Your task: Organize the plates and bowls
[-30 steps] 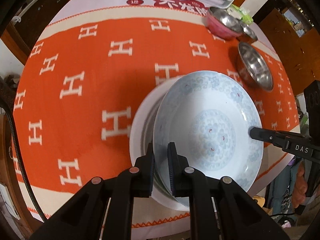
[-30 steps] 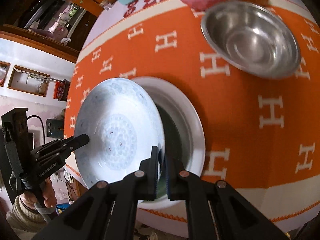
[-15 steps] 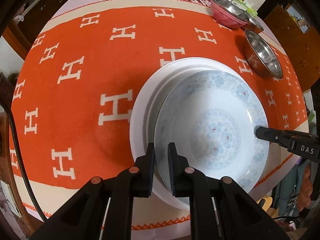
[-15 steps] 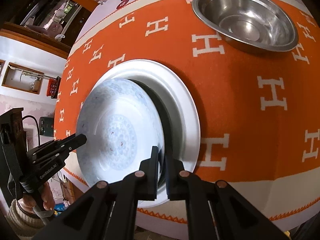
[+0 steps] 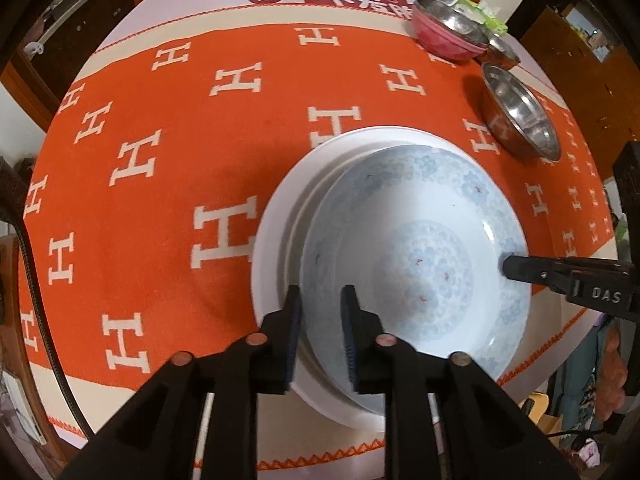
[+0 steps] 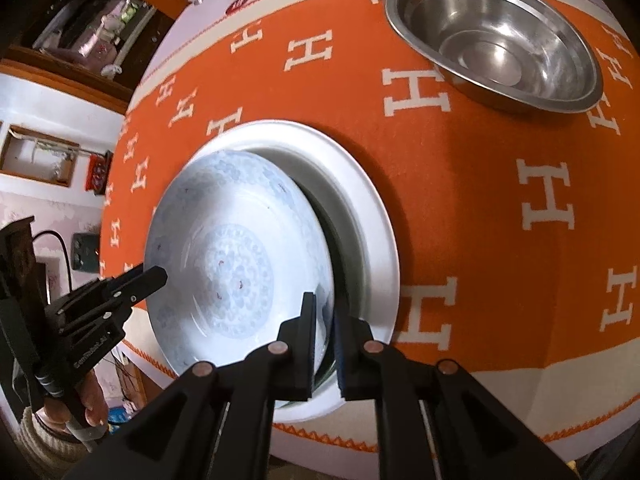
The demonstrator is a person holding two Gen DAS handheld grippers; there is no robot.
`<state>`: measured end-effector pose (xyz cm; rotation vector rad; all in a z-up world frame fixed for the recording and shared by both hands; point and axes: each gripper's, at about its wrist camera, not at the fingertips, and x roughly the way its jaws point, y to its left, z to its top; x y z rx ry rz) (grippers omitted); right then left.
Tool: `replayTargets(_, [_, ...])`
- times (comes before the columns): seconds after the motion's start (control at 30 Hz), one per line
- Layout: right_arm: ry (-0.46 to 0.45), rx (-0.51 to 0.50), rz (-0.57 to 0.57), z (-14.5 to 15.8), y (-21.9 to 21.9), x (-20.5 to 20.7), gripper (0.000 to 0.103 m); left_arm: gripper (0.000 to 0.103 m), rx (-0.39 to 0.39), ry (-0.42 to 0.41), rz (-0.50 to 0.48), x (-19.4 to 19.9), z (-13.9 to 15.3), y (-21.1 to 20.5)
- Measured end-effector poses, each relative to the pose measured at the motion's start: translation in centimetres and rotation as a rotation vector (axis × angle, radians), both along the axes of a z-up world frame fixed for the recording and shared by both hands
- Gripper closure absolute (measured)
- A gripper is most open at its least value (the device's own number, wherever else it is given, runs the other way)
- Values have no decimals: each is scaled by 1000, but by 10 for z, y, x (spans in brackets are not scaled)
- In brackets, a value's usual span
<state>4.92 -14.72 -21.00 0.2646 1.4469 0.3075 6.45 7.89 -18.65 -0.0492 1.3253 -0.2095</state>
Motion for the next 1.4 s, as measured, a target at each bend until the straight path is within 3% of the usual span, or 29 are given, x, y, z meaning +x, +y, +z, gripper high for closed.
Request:
replayTargets(0.27, [19, -29, 18, 6, 4, -8, 89, 51, 34, -108, -52, -1, 30, -11])
replayTargets(0.4, [-36, -112, 13, 15, 7, -9, 83, 49, 37, -140, -76, -1, 43, -10])
replayTargets(0.47, [-77, -149, 11, 24, 9, -8, 67, 49, 29, -140, -83, 2, 47, -7])
replayTargets(0.5, [-88, -153, 8, 27, 10, -7, 66, 49, 22, -140, -89, 3, 49, -6])
replayTargets(0.63, [-103, -149, -15, 38, 14, -6, 66, 47, 1, -143, -117, 5, 57, -4])
replayTargets(0.77, [-91, -135, -70, 42, 13, -12, 66, 35, -57, -162, -146, 8, 71, -2])
replayTargets(1.07, [-86, -142, -159, 53, 8, -35, 66, 34, -148, -192, -236, 18, 90, -25])
replayTargets(1.23, [-148, -131, -172, 75, -13, -42, 66, 26, -118, -235, -258, 19, 99, -52])
replayTargets(1.4, [-216, -134, -108, 94, -45, -29, 66, 26, -86, -259, -200, 20, 102, -82])
